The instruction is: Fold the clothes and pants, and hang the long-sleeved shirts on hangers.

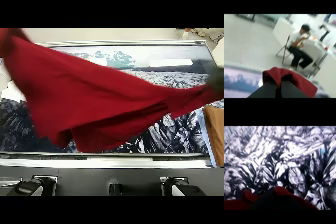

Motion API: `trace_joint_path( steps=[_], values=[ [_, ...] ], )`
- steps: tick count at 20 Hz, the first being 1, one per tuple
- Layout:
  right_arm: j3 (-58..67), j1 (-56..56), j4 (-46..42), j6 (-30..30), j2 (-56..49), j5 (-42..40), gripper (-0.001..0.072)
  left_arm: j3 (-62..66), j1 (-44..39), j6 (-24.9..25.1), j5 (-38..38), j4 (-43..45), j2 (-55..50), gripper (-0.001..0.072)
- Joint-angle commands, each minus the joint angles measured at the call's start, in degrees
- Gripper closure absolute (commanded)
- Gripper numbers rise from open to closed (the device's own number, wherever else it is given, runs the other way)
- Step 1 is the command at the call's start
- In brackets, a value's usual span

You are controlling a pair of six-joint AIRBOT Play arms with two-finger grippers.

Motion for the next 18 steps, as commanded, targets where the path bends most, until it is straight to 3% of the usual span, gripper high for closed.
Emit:
trace_joint_path(
  steps=[1, 4, 6, 7, 8, 9, 10, 12, 15, 16, 18],
  values=[
    [-14.78, -0.02, 1.88, 0.35, -8.61, -5.2, 0.0674, -1.6, -2.99, -0.02, 0.7, -3.48, -16.65, 0.0683],
    [-23.37, 0.0, 6.08, 1.55, -16.68, -5.25, 0.0675, -1.6, -9.53, 0.02, 0.28, -13.27, -32.72, 0.0681],
    [-26.32, 0.0, 8.92, 1.55, -20.22, -3.93, 0.0675, -1.6, -13.09, 0.0, -2.93, -15.08, -39.52, 0.0678],
    [-27.15, 0.0, 9.27, 1.55, -21.03, -3.34, 0.0675, -1.57, -14.05, 0.0, -5.11, -15.12, -41.31, 0.0625],
    [-27.39, -0.02, 9.22, 1.33, -21.22, -3.28, 0.0675, -1.51, -14.34, 0.02, -7.54, -15.04, -42.23, 0.0416],
    [-27.36, -0.02, 9.09, 1.18, -21.16, -3.61, 0.0675, -1.16, -13.57, 0.22, -10.58, -14.97, -42.16, 0.0126],
    [-27.36, -0.02, 9.07, 0.55, -21.16, -3.74, 0.0675, 0.11, -11.41, 2.03, -15.72, -14.8, -41.64, -0.0009],
    [-27.36, -0.02, 9.01, 0.26, -21.16, -3.72, 0.0674, 4.55, -4.13, 10.82, -30.12, -14.14, -40.17, -0.001],
    [-27.36, -0.02, 9.03, 0.24, -21.16, -3.69, 0.0674, 7.52, 9.79, 12.7, -52.5, -5.51, -37.31, -0.0009],
    [-27.36, -0.02, 9.03, 0.24, -21.16, -3.76, 0.0674, 5.73, 14.43, 12.72, -57.11, -3.06, -36.04, -0.0009],
    [-27.36, -0.02, 9.05, -0.37, -21.16, -3.74, 0.0674, -2.14, 21.73, 13.16, -58.51, -4.35, -32.94, -0.0008]
  ],
)
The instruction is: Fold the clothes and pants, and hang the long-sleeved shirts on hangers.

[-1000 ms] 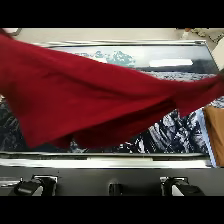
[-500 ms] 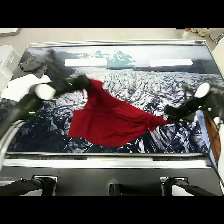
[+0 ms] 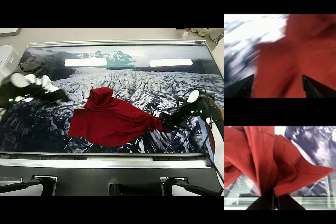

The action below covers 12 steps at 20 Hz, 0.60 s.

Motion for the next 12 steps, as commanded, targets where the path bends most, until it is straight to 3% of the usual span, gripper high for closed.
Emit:
trace_joint_path(
  steps=[1, 6, 9, 12],
  values=[
    [-0.13, -0.02, 0.17, -0.55, -0.11, 0.07, 0.0674, -10.51, 12.35, 2.8, -10.69, -0.39, 4.76, -0.0008],
    [-0.13, 0.0, 0.37, -0.52, -0.11, 1.31, 0.0673, -29.24, 13.64, 9.25, 2.21, -7.26, 6.47, -0.0007],
    [-0.13, -0.02, 0.39, -0.26, -0.11, 1.44, 0.0673, -33.14, 12.76, 14.99, 7.43, -18.53, 4.11, -0.0007],
    [-0.13, 0.0, 0.63, 0.57, -0.11, 2.1, 0.0673, -33.86, 9.18, 16.02, 10.12, -22.73, 0.11, -0.0007]
  ],
)
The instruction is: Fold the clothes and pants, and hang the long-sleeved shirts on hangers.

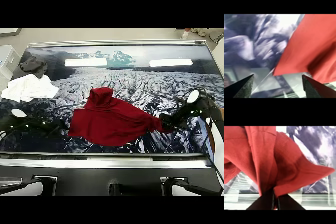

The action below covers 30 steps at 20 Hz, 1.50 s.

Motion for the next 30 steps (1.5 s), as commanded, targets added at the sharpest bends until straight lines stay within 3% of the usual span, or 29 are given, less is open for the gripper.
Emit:
trace_joint_path(
  steps=[1, 2, 4, 6, 9, 12, 15, 18, 22, 26, 30],
  values=[
    [-0.02, 0.0, 0.5, 0.85, -0.02, 1.09, 0.0673, -2.36, -3.58, 3.91, 4.76, -8.83, -3.72, -0.0005],
    [-0.02, -0.02, 0.85, 0.85, -0.02, 1.57, 0.0673, -2.34, -5.22, 4.52, 6.19, -11.02, -4.37, 0.0092],
    [-0.02, -0.02, 1.14, 0.85, -0.02, 2.51, 0.0673, -2.34, -7.67, 4.59, 10.21, -14.1, -4.48, 0.0468],
    [-0.02, -0.02, 1.31, 0.85, 0.0, 3.26, 0.0674, -1.31, -8.48, 5.53, 10.91, -17.09, -4.09, 0.0684],
    [3.65, -0.13, 0.98, -0.85, 1.68, 2.89, 0.0674, 5.88, -7.45, 9.4, 9.77, -17.35, 2.75, 0.0687],
    [20.06, -0.13, -4.7, -2.19, 6.03, -0.2, 0.0674, 21.7, -3.5, 9.31, 12.15, -17.16, 14.97, 0.0686],
    [40.76, -0.13, -10.78, -2.16, 12.52, -11.37, 0.0674, 41.88, 0.42, 8.85, 17.75, -17.14, 24.3, 0.0685],
    [53.07, -0.13, -14.84, -1.64, 20.74, -24.09, 0.0674, 54.03, 1.29, 7.56, 24.87, -17.18, 31.45, 0.0685],
    [53.77, -0.13, -15.17, -1.51, 30.8, -32.54, 0.0674, 55.23, 1.29, 6.34, 26.12, -17.11, 39.28, 0.0686],
    [53.77, -0.13, -15.61, 0.02, 31.87, -37.24, 0.0674, 55.25, 1.31, 5.64, 30.27, -17.07, 39.98, 0.0685],
    [53.75, -0.13, -15.56, 0.9, 25.9, -35.63, 0.0674, 54.66, 1.31, 2.47, 20.22, -14.88, 34.69, 0.0685]
  ],
)
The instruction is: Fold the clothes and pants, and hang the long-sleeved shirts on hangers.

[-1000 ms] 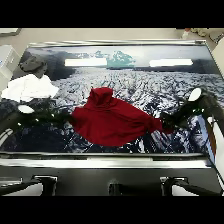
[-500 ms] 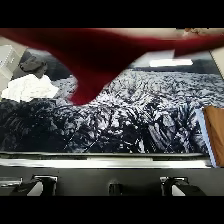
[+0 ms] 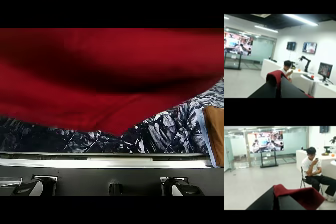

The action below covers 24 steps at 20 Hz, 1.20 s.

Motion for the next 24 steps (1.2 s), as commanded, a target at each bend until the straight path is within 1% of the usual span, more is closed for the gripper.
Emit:
trace_joint_path(
  steps=[1, 3, 5, 7, 9, 10, 12, 13, 14, 16, 17, 19, 20, 22, 23, 24],
  values=[
    [0.2, 0.0, -0.22, 1.03, -5.84, 2.23, 0.0674, -1.11, 0.04, -3.69, -9.88, 2.84, -4.46, 0.0685],
    [0.13, 0.0, -0.22, 1.53, -13.11, 6.71, 0.0674, -5.66, 0.04, -4.04, -17.99, 4.17, -9.07, 0.0685],
    [0.09, 0.0, 0.2, 7.1, -23.02, 9.31, 0.0673, -12.96, -0.17, -4.2, -23.06, 4.13, -13.62, 0.0684],
    [0.09, 0.0, 2.84, 14.56, -33.44, 10.64, 0.0673, -21.59, -1.55, -4.2, -24.44, 4.07, -18.21, 0.0684],
    [0.09, 0.0, 9.38, 22.01, -42.23, 12.96, 0.0673, -28.87, -3.13, -4.15, -24.33, 4.09, -23.12, 0.0684],
    [0.09, 0.02, 14.03, 24.9, -46.03, 14.43, 0.0673, -31.3, -3.58, -4.15, -24.3, 4.09, -25.53, 0.0684],
    [0.09, 0.07, 24.02, 25.38, -52.11, 16.85, 0.0673, -34.21, -4.24, -4.11, -24.35, 4.07, -30.77, 0.0684],
    [0.09, 0.07, 27.67, 24.92, -54.4, 19.02, 0.0673, -34.62, -4.33, -4.13, -24.44, 4.02, -32.98, 0.0683],
    [0.09, 0.07, 29.99, 23.08, -56.43, 21.97, 0.0673, -34.67, -4.5, -4.13, -24.48, 3.76, -34.93, 0.0684],
    [0.09, 0.04, 30.58, 18.73, -58.8, 28.52, 0.0664, -34.67, -4.59, -3.91, -24.37, 2.49, -37.13, 0.0684],
    [0.11, -0.57, 30.27, 16.11, -59.12, 31.19, 0.0548, -34.6, -4.44, -3.48, -24.33, 2.08, -37.42, 0.0683],
    [0.17, -3.45, 30.29, 8.79, -58.42, 37.48, 0.0097, -33.31, -3.37, -0.2, -25.75, 1.88, -37.09, 0.0684],
    [0.15, -5.4, 30.16, 5.64, -57.72, 42.14, 0.0029, -32.22, -2.29, 0.11, -27.15, 1.9, -36.89, 0.0683],
    [0.09, -8.85, 26.45, 4.33, -56.5, 54.45, 0.0035, -30.58, -0.22, 0.17, -28.87, 1.9, -36.81, 0.0684],
    [-0.98, -9.22, 22.45, 3.41, -55.52, 58.45, 0.0041, -30.51, 0.55, 0.17, -28.85, 1.9, -36.81, 0.0683],
    [-4.26, -9.03, 20.35, 3.08, -53.0, 58.05, 0.0043, -30.58, 1.07, 0.17, -28.92, 1.95, -36.89, 0.0683]
  ],
)
